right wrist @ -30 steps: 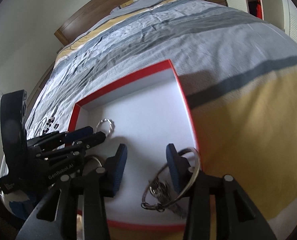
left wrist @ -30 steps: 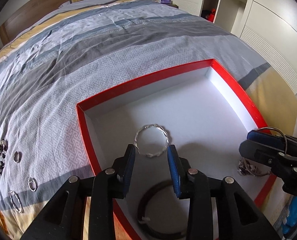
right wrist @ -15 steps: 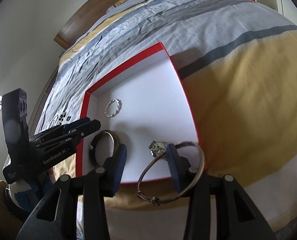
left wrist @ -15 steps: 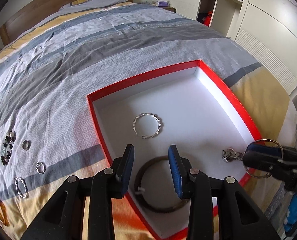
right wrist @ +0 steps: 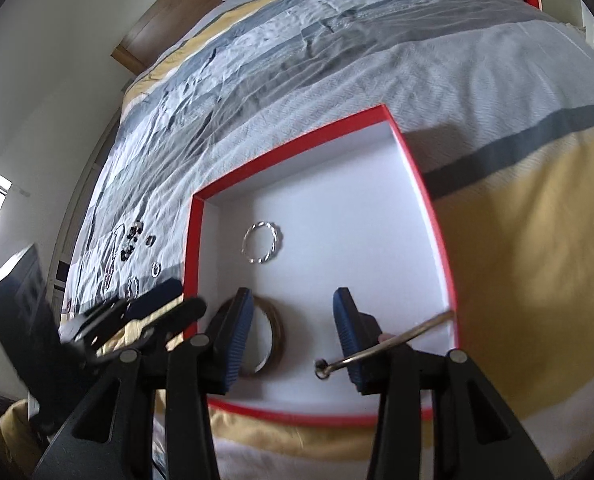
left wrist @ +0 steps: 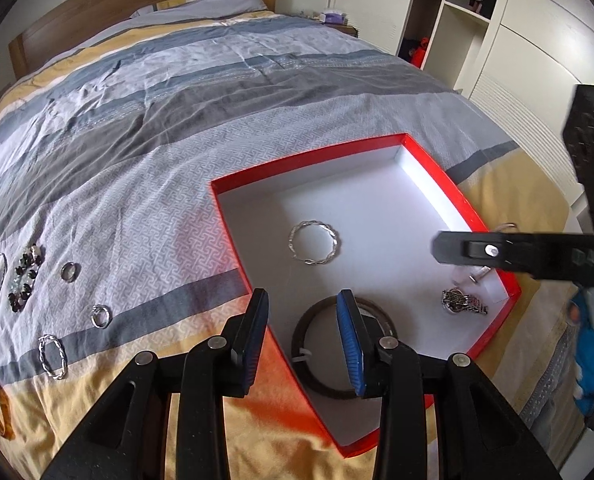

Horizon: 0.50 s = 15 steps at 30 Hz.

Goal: Organize jewelry
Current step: 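Lift both grippers out of the red box and back away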

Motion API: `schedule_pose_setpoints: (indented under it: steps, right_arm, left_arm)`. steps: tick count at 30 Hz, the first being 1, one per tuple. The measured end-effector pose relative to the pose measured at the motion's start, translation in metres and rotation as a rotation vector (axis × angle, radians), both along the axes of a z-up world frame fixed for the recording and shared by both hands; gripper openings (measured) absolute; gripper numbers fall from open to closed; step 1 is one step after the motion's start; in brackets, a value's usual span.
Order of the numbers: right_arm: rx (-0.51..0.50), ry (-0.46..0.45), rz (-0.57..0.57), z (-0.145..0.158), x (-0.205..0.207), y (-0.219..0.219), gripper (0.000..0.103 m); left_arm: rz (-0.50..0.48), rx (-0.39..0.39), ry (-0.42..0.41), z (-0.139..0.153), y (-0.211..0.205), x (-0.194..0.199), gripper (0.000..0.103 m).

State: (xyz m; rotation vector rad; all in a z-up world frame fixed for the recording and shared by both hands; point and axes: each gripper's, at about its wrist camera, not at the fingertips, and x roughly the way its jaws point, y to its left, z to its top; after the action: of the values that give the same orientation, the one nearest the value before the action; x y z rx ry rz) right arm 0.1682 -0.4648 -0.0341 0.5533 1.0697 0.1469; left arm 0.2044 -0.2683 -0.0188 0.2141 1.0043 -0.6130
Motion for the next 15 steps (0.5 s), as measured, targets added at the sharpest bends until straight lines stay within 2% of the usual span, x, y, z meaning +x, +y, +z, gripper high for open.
schedule_pose_setpoints:
  steps: [12, 15]
  right_arm:
    - [0.006, 0.079, 0.006, -0.029, 0.021, 0.002, 0.04]
    - [-0.008, 0.131, 0.02, -0.032, 0.033, 0.0, 0.04]
  left_arm:
    - [0.025, -0.015, 0.016, -0.004, 0.009, 0.006, 0.036]
    - [0.022, -0.012, 0.018, -0.004, 0.008, 0.005, 0.036]
